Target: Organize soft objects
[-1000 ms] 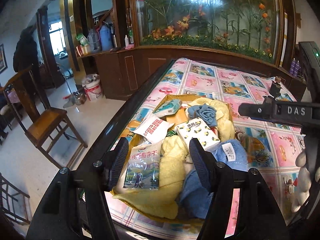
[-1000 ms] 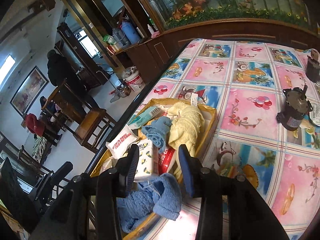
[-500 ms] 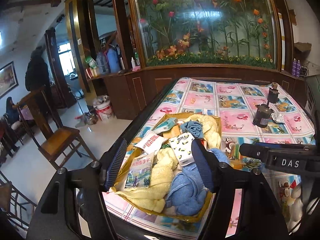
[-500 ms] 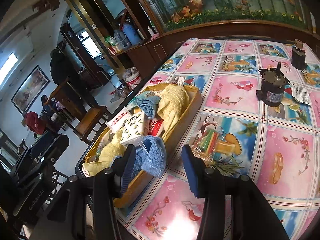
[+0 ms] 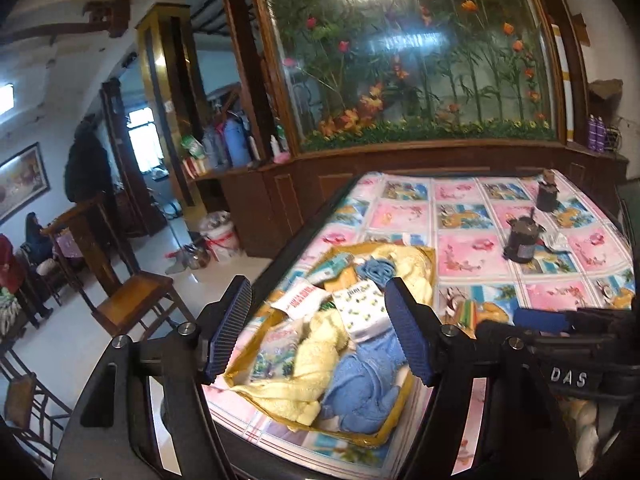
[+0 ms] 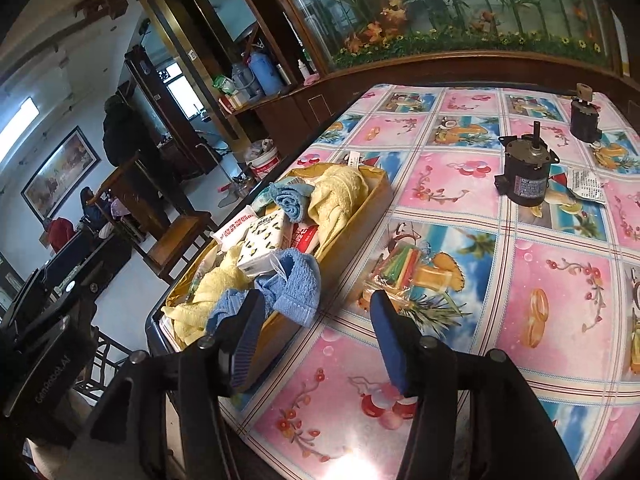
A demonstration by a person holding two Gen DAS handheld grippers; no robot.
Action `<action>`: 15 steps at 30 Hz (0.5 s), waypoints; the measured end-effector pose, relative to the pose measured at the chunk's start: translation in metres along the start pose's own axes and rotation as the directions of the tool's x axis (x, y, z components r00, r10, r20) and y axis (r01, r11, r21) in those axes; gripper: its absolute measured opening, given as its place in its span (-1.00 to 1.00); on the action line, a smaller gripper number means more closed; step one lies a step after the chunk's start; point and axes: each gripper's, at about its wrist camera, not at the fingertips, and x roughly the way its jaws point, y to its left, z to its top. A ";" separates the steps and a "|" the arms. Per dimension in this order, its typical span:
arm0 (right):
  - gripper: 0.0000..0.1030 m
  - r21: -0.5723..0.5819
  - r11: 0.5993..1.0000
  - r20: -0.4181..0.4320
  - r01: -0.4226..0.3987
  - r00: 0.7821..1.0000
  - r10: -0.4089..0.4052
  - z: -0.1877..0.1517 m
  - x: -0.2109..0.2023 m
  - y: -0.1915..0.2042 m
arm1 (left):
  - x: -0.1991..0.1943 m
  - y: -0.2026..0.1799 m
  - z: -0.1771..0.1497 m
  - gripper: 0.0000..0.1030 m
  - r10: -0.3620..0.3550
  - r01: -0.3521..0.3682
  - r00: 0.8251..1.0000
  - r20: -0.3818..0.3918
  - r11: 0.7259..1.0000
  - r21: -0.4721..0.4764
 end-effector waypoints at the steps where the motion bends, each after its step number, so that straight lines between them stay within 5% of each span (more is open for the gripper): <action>1: 0.06 -0.006 1.000 0.003 0.001 1.000 -0.001 -0.001 -0.001 0.001 | -0.006 0.000 0.001 0.38 0.016 -0.016 0.999 0.034 1.000 -0.007; 4: 0.06 -0.028 1.000 0.012 0.003 1.000 -0.002 -0.004 -0.004 0.004 | -0.014 -0.002 0.001 0.98 0.007 -0.006 0.996 0.086 1.000 -0.017; 11: 0.06 -0.005 1.000 0.012 0.007 1.000 -0.007 -0.009 -0.006 -0.006 | 0.008 -0.025 0.005 1.00 -0.142 0.142 0.989 -0.039 0.990 0.001; 15: 0.07 0.053 0.997 -0.001 0.060 0.998 -0.060 -0.016 -0.014 -0.033 | 0.022 -0.051 0.002 0.99 -0.147 0.154 0.980 -0.135 0.987 0.037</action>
